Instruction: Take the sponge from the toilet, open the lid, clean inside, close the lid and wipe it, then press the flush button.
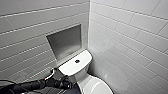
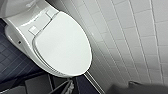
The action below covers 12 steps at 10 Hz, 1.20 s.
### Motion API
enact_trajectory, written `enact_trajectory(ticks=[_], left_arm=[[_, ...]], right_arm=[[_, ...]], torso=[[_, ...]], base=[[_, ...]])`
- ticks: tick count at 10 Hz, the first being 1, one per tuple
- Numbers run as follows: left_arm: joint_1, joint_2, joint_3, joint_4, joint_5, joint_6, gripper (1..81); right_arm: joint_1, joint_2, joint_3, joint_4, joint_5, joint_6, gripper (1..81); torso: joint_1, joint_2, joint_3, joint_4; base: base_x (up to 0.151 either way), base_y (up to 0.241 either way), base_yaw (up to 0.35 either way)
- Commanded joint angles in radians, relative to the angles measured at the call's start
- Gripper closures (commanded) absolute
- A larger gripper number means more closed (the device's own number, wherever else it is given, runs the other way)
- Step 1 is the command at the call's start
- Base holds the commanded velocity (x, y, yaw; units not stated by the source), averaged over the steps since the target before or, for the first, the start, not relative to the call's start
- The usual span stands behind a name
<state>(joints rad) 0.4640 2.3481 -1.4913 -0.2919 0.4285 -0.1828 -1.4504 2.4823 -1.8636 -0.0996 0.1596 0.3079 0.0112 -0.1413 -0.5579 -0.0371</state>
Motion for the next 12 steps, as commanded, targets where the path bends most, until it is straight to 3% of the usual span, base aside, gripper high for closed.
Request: enact_trajectory(ticks=[1, 2, 6, 10, 12], left_arm=[[-0.208, 0.028, -0.004, -0.081, 0.088, -0.047, 1.0], [-0.242, 0.051, -0.036, -0.081, 0.107, -0.066, 1.0], [-0.365, 0.097, -0.087, -0.079, 0.151, -0.147, 1.0], [-0.439, 0.176, -0.257, -0.078, 0.156, -0.188, 1.0], [-0.503, 0.208, -0.338, -0.079, 0.202, -0.188, 1.0]], right_arm=[[0.009, -0.029, 0.028, 0.009, -0.061, 0.004, 81.1], [0.012, -0.027, 0.029, 0.011, -0.061, 0.004, 81.1], [0.012, -0.020, 0.025, 0.011, -0.060, 0.004, 81.1], [0.012, -0.017, 0.028, 0.011, -0.060, 0.004, 81.1], [0.018, -0.017, 0.029, 0.011, -0.060, 0.016, 81.1]], torso=[[0.000, 0.000, -0.045, 0.000], [0.000, 0.000, -0.019, 0.000], [0.001, 0.001, -0.033, 0.000], [0.001, 0.002, -0.033, 0.000], [0.001, 0.002, -0.033, 0.000]], base=[[0.000, 0.000, 0.000], [0.000, 0.000, 0.000], [0.000, 0.000, 0.000], [0.000, 0.000, 0.000], [0.000, 0.000, 0.000]])
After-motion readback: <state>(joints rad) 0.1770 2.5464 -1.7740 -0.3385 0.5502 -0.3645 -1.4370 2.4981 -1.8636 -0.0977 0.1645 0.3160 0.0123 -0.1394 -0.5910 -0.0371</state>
